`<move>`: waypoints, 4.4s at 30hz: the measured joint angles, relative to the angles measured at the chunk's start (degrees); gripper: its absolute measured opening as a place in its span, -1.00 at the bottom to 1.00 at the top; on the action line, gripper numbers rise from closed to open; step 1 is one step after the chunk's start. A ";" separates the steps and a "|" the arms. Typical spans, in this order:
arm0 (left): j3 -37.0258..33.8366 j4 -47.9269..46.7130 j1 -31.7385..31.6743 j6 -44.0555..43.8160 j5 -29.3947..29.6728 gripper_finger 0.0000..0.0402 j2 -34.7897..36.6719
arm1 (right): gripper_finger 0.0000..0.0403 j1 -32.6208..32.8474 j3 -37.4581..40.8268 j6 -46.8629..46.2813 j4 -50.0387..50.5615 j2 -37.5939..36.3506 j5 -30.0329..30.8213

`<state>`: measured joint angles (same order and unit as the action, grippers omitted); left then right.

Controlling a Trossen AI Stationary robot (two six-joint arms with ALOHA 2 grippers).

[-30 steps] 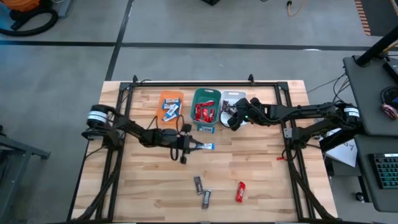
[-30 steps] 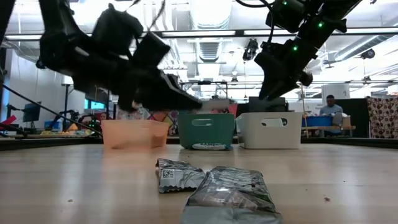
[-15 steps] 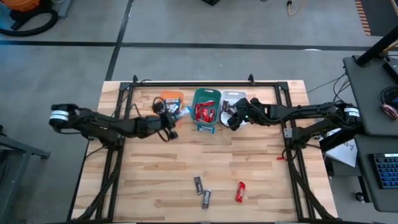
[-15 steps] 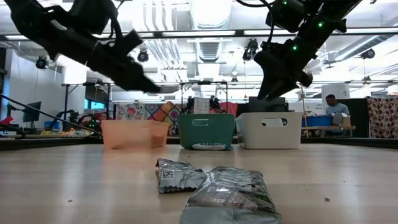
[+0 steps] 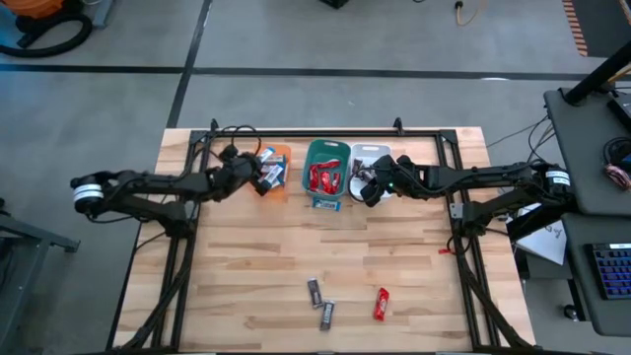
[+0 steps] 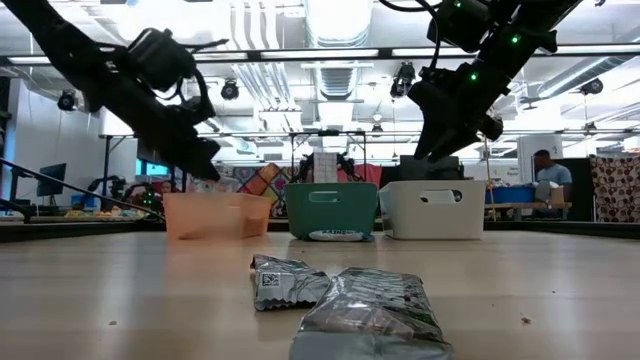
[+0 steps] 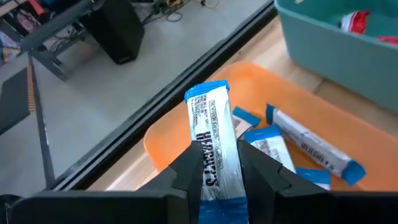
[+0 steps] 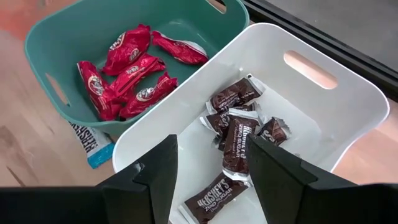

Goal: Organize candy in baskets
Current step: Put the white chocolate into the orange bin, then put the red chocolate into the green bin

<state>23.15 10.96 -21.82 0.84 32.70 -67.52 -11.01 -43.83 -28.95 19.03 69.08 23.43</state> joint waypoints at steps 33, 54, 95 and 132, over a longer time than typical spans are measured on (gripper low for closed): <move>0.47 0.48 4.66 1.17 -3.73 -0.35 -0.09 | -0.11 3.19 0.00 -11.16 -1.34 -0.39 -15.04; 0.49 5.99 15.51 4.55 -4.69 -0.35 5.61 | -0.28 27.34 -13.09 -29.47 4.84 3.90 -16.62; 0.38 4.88 15.51 4.66 -4.58 -0.35 4.95 | 0.09 42.03 -30.95 -66.89 33.77 34.23 -33.39; 0.34 5.10 15.51 3.72 -4.61 -0.35 4.80 | -0.88 40.13 -23.55 -62.04 23.97 31.47 -30.84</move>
<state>23.49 16.06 -6.31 4.57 28.09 -62.72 29.13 -67.38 -90.99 43.00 100.55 -7.40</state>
